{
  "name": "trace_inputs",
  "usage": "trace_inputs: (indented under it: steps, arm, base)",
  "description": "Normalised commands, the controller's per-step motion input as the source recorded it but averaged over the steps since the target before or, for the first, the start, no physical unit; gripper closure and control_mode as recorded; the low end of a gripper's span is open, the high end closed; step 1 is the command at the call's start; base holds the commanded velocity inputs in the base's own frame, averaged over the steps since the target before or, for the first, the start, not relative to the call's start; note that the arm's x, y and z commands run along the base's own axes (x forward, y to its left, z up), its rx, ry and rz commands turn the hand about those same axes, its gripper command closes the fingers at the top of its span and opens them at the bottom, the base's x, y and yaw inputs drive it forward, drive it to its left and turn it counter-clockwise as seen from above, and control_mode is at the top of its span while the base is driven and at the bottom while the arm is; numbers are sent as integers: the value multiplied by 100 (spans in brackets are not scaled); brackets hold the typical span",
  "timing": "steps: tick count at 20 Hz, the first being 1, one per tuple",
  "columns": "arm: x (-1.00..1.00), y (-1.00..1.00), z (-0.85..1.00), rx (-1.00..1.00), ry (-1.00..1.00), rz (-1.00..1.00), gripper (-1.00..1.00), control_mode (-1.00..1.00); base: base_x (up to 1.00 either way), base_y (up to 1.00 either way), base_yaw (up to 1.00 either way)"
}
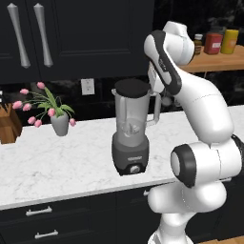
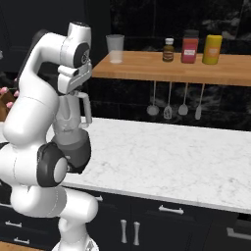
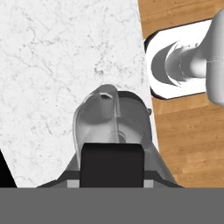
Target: Close the lid blender by securely placing the lid on top.
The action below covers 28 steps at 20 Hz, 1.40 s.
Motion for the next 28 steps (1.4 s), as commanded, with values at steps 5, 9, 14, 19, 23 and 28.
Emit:
trace_inputs:
  steps: [5,9,14,19,23,28]
  arm:
    - [0,0,0,0,0,0,100,-100]
    - [0,0,0,0,0,0,100,-100]
    - [0,0,0,0,0,0,100,-100]
    - [-1,0,0,0,0,0,100,-100]
    - [-3,50,-4,0,4,2,100,-100]
    - [0,48,-1,-1,3,4,100,-100]
  base:
    - [0,0,0]
    - [0,0,0]
    - [0,0,0]
    - [0,0,0]
    - [0,0,0]
    - [0,0,0]
